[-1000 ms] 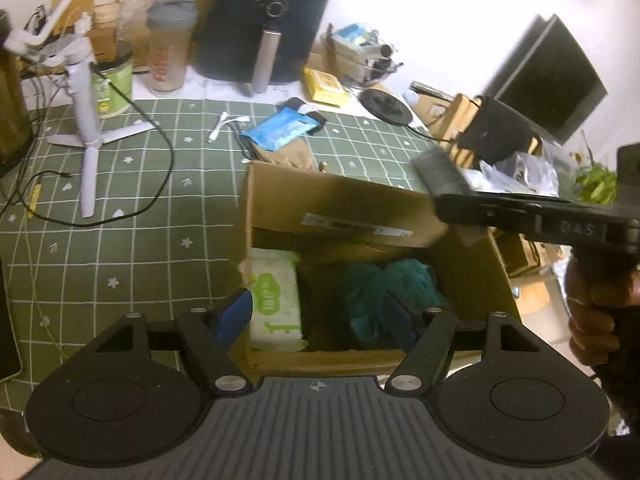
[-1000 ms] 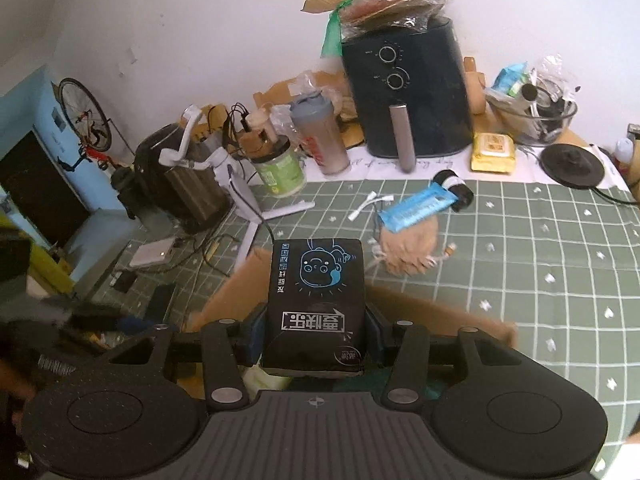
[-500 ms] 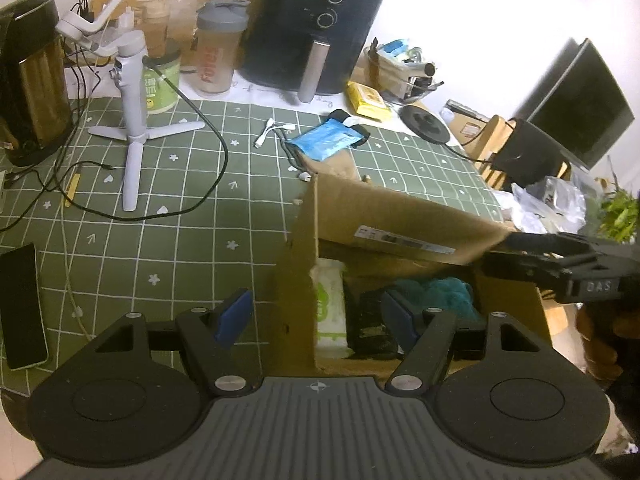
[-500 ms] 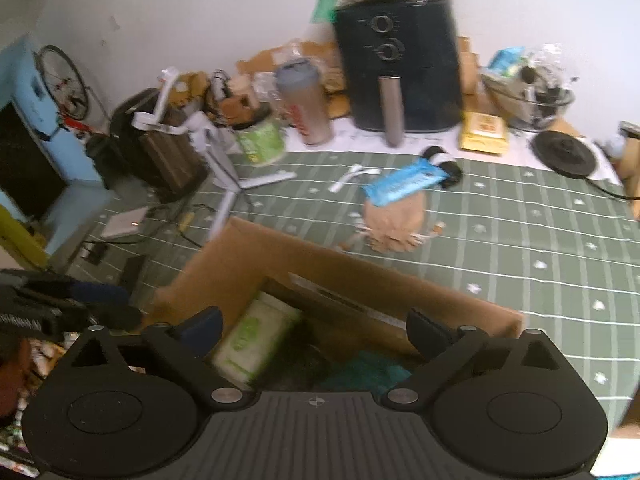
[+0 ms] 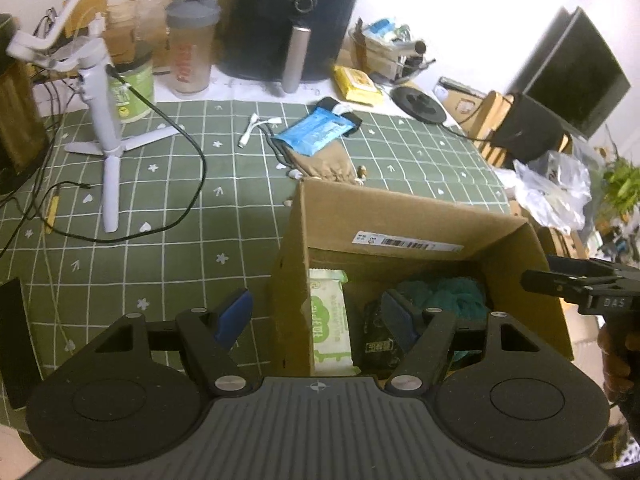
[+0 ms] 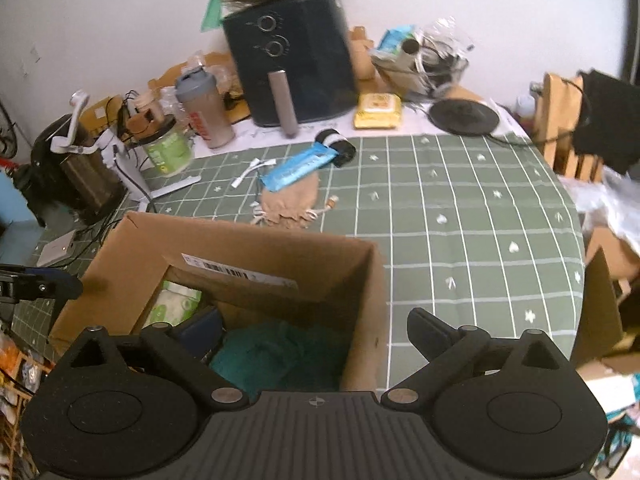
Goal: Organize soft objects
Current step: 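Open both grippers to release the items inside the cardboard box, then move the right gripper over the table toward the tan drawstring pouch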
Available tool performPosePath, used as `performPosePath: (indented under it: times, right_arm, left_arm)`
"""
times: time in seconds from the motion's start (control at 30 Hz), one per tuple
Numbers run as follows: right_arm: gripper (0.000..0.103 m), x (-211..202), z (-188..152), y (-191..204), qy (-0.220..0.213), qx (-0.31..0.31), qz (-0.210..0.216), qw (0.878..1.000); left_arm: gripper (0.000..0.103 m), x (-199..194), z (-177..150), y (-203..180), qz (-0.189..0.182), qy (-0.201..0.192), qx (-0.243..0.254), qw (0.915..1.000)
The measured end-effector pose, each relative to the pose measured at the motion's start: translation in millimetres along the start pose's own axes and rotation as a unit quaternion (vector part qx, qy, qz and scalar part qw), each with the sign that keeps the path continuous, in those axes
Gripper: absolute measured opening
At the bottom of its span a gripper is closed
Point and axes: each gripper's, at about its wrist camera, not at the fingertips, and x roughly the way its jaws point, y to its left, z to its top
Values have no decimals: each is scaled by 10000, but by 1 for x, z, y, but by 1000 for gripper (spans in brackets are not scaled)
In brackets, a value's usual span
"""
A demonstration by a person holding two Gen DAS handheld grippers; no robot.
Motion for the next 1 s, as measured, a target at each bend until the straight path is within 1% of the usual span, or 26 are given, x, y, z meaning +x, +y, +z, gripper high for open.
performPosePath:
  times: [0.1, 0.23, 0.27, 0.37, 0.57, 0.8, 1.0]
  right_arm:
    - [99, 5, -3, -3, 43, 123, 181, 9998]
    - [99, 12, -2, -3, 97, 182, 444, 9988]
    - [100, 13, -1, -2, 106, 179, 523, 9984]
    - [101, 16, 3, 2, 100, 58, 491, 9987]
    - [101, 22, 11, -4, 130, 6, 624, 9980]
    - [101, 28, 17, -6, 159, -93, 706, 9973]
    - [101, 32, 23, -8, 206, -203, 776, 9966]
  left_arm:
    - [71, 11, -2, -3, -39, 238, 46, 9997]
    - [71, 16, -9, -10, -211, 427, 94, 9988]
    - [71, 15, -13, -13, -133, 423, 138, 9989]
    - [71, 13, -16, -20, 20, 445, 285, 9986]
    - [71, 12, -17, -19, -6, 447, 78, 9990]
    - [71, 11, -18, -22, 68, 473, -76, 9988]
    - [71, 12, -17, -24, 97, 508, -112, 9986]
